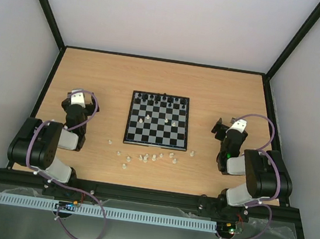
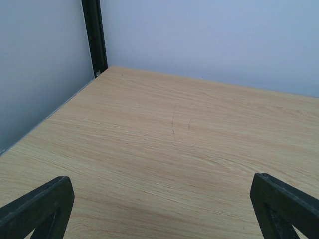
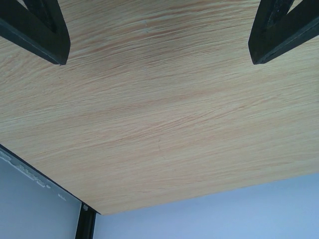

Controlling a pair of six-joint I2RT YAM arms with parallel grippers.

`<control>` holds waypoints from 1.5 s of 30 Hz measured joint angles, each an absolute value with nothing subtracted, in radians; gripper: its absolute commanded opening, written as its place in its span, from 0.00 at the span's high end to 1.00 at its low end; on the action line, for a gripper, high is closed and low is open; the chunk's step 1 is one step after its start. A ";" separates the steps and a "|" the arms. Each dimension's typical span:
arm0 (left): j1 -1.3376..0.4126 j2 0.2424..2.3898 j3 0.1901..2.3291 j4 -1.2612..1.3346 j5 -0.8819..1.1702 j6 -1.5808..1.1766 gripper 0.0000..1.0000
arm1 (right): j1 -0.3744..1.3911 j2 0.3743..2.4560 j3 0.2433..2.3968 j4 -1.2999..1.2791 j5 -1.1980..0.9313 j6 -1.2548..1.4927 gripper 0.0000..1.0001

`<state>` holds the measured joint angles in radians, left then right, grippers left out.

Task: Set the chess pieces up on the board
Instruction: Pick up the chess piece from the chessboard.

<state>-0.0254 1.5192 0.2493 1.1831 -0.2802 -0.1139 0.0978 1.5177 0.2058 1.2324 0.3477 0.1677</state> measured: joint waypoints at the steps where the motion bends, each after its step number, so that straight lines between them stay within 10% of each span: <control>1: -0.025 1.519 0.249 1.183 -0.281 -0.114 0.01 | 0.098 1.518 0.206 1.232 0.348 0.168 0.01; 33: -0.086 1.448 0.254 1.113 -0.305 -0.074 0.00 | 0.097 1.466 0.205 1.213 0.283 0.142 0.01; 45: -0.209 1.007 0.423 0.600 -0.298 -0.086 0.00 | 0.096 1.153 0.490 0.583 0.382 0.333 0.01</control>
